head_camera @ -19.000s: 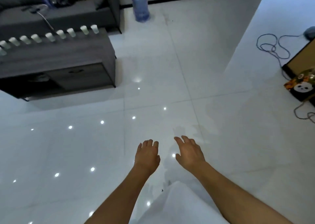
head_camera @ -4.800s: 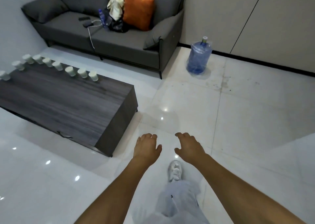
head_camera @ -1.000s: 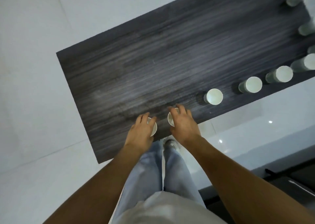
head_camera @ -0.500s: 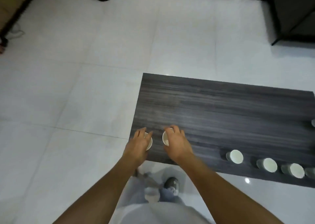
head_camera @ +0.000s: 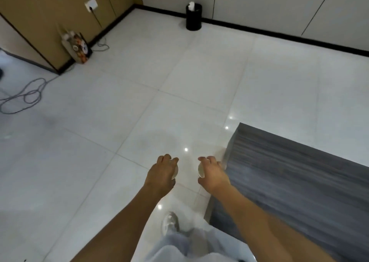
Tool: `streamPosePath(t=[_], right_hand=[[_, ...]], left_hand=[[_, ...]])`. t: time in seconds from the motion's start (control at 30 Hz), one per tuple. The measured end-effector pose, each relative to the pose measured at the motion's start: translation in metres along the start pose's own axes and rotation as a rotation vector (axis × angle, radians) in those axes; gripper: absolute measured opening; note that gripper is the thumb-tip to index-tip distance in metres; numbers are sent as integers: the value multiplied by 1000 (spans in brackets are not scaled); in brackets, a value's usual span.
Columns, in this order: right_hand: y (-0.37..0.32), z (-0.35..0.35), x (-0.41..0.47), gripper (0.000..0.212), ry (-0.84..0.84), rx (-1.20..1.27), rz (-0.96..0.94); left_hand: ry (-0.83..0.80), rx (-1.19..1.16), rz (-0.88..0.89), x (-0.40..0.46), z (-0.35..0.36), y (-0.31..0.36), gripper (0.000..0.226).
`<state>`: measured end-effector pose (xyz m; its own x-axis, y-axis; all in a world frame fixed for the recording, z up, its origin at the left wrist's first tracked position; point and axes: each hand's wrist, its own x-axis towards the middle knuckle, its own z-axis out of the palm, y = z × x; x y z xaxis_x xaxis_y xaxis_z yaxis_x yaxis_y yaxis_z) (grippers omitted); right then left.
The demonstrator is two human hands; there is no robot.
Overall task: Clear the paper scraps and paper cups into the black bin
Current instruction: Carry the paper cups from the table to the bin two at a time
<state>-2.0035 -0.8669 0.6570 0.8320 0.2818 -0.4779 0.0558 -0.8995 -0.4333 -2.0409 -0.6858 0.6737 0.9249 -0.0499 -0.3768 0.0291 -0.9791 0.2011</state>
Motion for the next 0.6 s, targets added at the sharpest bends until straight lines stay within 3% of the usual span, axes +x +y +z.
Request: streamPosePath(t=[0.23,0.6], right_hand=[[-98,-9,91,66,3,-2,-80],[-117,-106,289,67,42,-37,-33]], left_hand=[[33,4,-55,56,-60,-103,67],[-1,7,6,265,-144,-153,63]])
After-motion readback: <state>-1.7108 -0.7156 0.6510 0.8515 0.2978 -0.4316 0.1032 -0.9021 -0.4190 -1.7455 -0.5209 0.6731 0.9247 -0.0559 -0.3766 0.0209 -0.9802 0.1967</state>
